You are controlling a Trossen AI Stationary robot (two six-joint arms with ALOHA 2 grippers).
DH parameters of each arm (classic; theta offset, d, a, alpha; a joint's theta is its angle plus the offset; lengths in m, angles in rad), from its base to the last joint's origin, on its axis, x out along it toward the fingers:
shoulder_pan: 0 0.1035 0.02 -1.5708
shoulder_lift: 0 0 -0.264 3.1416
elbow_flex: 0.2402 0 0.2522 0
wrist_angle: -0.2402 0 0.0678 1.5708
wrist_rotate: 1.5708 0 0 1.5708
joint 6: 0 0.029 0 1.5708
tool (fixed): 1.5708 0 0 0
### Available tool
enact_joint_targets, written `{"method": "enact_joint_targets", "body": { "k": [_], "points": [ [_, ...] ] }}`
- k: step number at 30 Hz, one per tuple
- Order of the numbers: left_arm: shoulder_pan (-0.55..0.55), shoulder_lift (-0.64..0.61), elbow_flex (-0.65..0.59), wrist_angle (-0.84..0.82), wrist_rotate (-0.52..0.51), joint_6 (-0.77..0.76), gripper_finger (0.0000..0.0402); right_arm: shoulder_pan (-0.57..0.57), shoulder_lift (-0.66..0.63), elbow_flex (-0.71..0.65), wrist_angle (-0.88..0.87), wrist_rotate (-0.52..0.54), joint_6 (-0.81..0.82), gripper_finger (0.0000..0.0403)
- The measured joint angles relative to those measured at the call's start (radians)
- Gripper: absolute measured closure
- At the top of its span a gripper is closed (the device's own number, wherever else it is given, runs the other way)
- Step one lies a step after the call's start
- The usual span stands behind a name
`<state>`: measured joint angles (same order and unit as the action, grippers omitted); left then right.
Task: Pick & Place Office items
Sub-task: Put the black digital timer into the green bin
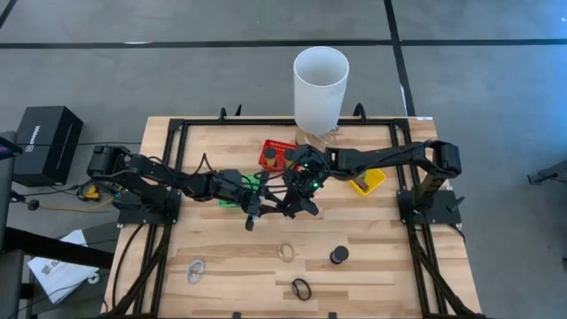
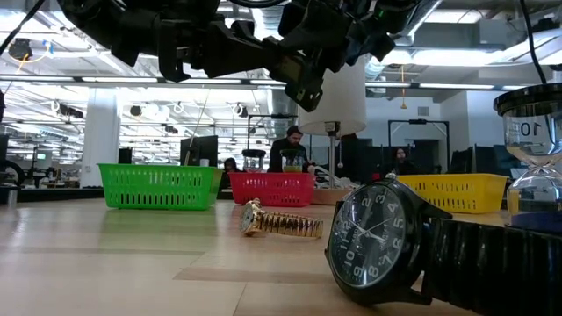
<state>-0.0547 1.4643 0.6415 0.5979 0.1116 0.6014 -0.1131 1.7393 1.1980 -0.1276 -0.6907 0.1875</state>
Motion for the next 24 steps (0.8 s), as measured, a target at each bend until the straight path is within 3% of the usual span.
{"method": "enact_joint_targets", "body": {
  "k": [12,24],
  "points": [
    [0.002,0.000,0.000,-0.030,-0.023,-0.010,0.0337,-0.058,0.000,0.000,-0.018,0.005,0.020,0.0176],
    [-0.001,0.000,0.000,-0.170,-0.058,-0.010,0.0337,-0.087,0.000,0.000,-0.120,0.018,0.023,0.0173]
  ]
}}
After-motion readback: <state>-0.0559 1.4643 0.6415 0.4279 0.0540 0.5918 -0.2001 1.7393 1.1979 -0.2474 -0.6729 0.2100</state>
